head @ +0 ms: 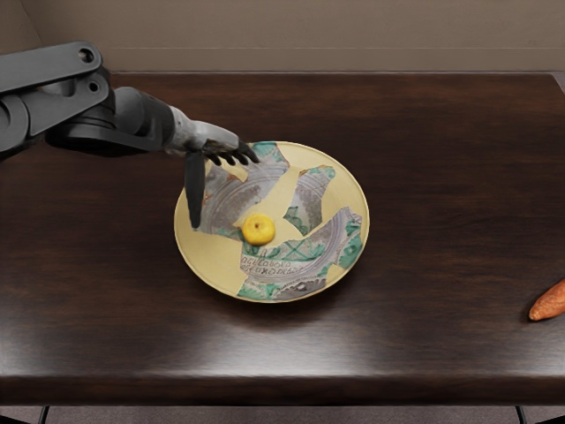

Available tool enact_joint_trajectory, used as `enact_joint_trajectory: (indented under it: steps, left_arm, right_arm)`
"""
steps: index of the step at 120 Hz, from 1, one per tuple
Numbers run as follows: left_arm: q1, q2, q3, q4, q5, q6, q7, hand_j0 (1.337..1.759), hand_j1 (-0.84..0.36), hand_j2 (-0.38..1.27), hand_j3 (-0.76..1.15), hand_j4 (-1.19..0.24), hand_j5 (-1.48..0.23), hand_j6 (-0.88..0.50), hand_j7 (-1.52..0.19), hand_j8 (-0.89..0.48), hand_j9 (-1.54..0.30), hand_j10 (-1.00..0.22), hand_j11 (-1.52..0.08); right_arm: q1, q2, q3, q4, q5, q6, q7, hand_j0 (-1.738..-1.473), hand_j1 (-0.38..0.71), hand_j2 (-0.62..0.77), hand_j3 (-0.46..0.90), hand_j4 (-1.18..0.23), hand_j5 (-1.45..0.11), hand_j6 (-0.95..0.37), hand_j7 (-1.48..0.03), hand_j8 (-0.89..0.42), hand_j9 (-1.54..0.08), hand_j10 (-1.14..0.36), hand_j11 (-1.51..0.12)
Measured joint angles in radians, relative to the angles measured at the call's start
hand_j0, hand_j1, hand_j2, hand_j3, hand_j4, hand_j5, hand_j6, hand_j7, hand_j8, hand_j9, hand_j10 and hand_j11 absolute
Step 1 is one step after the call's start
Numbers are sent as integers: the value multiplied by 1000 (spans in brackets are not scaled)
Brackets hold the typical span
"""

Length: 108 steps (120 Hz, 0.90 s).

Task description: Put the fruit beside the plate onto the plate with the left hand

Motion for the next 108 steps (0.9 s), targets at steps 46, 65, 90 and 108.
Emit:
enact_joint_trajectory:
  steps: [46,65,90,108]
  left_arm:
    - [25,353,-57,31,-329,-140,0,1658,336,10,0,-15,-18,-15,-17,-13,-17,-15,-17]
    - [34,354,-58,65,-386,-144,1,1658,343,5,0,-9,-8,-9,-8,-8,-8,-8,-8]
    - [34,354,-59,76,-401,-145,2,1658,347,1,0,-5,-3,-5,-3,-5,-3,-4,-3]
    - [34,354,-59,77,-402,-145,2,1658,348,1,0,-4,-2,-4,-2,-4,-1,-3,-1]
  right_arm:
    - [3,0,0,0,0,0,0,-1658,-314,-6,0,-29,-38,-29,-38,-29,-38,-29,-38]
    - [4,0,0,0,0,0,0,-1658,-314,-6,0,-29,-38,-29,-38,-29,-38,-29,-38]
    - [4,0,0,0,0,0,1,-1658,-314,-6,0,-29,-38,-29,-38,-29,-38,-29,-38]
    - [4,0,0,0,0,0,1,-1658,-314,-6,0,-29,-38,-29,-38,-29,-38,-29,-38]
